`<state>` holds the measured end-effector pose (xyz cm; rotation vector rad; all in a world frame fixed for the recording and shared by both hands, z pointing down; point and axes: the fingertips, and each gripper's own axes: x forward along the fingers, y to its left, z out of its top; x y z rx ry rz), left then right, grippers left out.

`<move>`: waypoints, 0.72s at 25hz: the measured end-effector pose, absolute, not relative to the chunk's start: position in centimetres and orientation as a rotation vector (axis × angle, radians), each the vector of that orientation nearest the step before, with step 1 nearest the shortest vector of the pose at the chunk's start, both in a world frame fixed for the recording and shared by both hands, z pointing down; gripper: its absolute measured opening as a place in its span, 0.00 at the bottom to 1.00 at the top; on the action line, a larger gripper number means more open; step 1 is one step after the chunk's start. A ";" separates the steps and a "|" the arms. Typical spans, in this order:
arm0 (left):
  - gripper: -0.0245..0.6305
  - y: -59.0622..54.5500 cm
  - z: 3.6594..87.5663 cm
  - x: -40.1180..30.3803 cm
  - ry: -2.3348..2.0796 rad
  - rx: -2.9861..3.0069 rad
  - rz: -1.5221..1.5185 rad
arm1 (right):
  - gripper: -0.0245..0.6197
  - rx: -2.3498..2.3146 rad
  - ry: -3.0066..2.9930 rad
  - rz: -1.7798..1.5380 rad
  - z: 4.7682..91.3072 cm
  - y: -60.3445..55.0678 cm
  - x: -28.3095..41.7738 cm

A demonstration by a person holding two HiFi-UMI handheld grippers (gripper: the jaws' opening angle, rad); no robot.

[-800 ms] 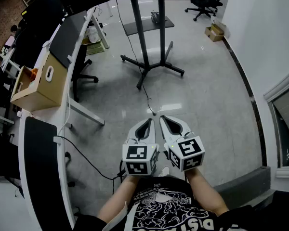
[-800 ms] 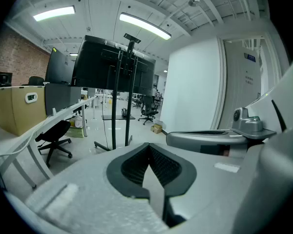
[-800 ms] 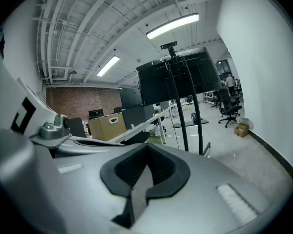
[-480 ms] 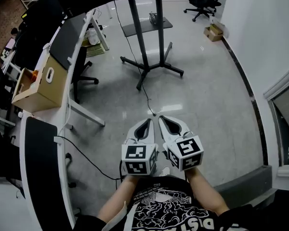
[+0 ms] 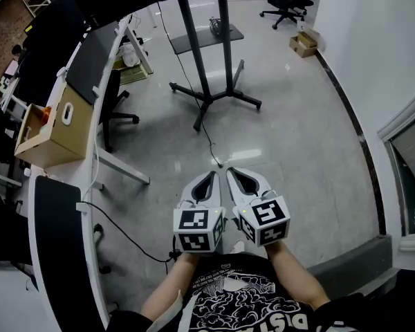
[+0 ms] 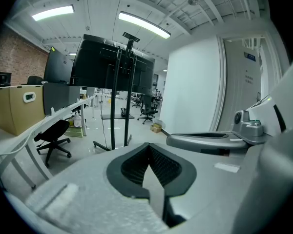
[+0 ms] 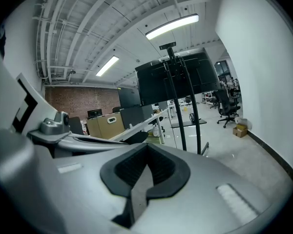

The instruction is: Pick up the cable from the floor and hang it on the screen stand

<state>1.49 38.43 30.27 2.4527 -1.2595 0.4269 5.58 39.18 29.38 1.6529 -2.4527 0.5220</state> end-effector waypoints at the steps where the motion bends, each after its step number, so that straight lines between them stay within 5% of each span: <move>1: 0.03 38.1 30.4 1.5 -1.257 2.452 0.427 | 0.05 1.662 -2.446 0.519 29.3 38.8 5.7; 18: 0.03 28.6 33.8 0.1 -1.233 2.383 0.450 | 0.05 1.607 -2.388 0.564 33.1 29.6 4.2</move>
